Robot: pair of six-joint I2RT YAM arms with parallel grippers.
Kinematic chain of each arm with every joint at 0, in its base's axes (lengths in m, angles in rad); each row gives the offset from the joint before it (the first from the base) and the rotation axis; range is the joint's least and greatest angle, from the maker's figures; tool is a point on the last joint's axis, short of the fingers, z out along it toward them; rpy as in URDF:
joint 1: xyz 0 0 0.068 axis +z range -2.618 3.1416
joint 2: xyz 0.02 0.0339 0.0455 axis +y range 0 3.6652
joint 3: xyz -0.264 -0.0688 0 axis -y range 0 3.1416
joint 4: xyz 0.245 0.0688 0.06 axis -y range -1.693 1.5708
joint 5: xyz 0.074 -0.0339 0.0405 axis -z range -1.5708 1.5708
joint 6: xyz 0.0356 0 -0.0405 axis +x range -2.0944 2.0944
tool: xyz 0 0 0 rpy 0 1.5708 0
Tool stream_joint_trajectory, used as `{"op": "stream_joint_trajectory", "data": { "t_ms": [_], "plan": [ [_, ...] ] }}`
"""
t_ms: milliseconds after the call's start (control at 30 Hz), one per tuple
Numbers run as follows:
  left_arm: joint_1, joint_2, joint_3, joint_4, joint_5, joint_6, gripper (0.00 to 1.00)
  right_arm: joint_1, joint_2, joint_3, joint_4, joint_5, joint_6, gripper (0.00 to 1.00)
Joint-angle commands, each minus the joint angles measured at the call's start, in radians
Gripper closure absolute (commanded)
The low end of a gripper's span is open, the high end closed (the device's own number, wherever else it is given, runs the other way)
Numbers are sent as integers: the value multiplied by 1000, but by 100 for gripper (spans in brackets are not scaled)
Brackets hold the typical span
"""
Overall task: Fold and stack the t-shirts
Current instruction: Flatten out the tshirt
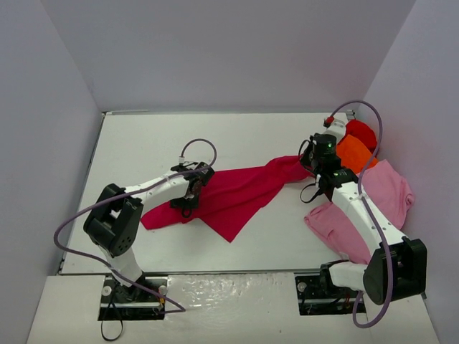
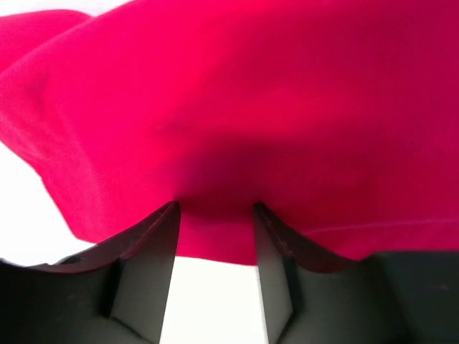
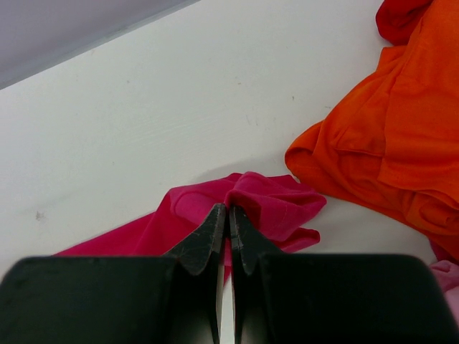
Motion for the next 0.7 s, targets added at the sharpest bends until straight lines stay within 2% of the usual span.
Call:
{"op": "stream_joint_trajectory", "data": {
  "t_ms": [0, 67, 100, 300, 500, 667],
  "plan": [
    [-1, 22, 38, 45, 11, -5, 69, 5, -46, -4, 19, 29, -16, 100],
    [-1, 30, 42, 48, 17, 0, 94, 5, -51, -6, 14, 33, -20, 100],
    [-1, 30, 43, 50, 22, 3, 100, 5, -52, -6, 12, 36, -22, 100],
    [-2, -87, 78, -10, 2, 26, 100, 7, -37, -11, 7, 34, -19, 100],
    [12, -217, 260, -193, -104, 97, 100, 13, -8, -10, 13, 30, -10, 100],
    [63, -199, 435, -246, -172, 180, 100, 18, -10, -18, 21, 25, -11, 100]
  ]
}}
